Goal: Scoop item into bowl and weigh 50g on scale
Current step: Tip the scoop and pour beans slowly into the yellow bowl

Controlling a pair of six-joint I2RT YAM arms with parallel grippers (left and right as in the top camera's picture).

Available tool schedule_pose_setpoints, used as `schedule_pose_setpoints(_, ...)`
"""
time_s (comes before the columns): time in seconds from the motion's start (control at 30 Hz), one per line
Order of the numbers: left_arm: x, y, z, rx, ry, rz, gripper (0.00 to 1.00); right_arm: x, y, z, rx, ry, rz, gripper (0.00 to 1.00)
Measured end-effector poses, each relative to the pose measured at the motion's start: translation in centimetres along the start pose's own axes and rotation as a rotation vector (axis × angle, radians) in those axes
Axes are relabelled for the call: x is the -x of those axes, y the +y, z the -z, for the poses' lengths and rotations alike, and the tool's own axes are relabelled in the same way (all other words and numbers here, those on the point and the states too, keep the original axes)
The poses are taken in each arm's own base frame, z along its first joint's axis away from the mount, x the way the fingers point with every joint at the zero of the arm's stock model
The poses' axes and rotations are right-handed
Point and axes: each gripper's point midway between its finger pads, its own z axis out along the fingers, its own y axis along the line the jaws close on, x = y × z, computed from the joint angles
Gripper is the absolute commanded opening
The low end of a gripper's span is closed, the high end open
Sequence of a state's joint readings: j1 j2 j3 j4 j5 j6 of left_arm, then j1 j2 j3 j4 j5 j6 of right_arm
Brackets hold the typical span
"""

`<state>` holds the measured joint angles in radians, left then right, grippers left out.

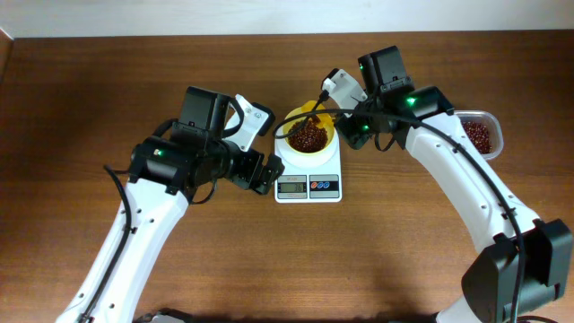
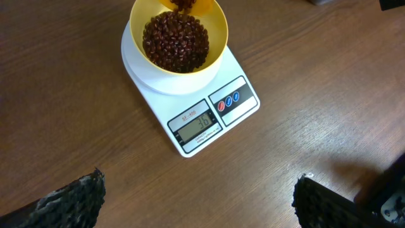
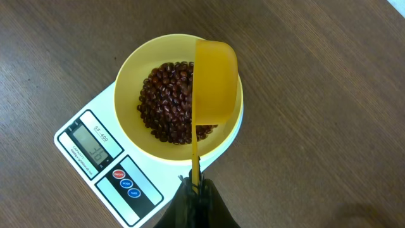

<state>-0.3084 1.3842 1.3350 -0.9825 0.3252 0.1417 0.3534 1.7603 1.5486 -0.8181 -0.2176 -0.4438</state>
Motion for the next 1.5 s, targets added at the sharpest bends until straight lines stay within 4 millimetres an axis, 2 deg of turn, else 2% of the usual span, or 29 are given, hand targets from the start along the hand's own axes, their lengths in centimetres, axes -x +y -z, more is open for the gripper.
schedule_pose_setpoints(1.5, 0.01, 0.00, 0.00, 0.000, 0.000, 0.000, 0.99, 1.01, -0.02, 0.44, -0.002, -0.045, 0.083, 0.04)
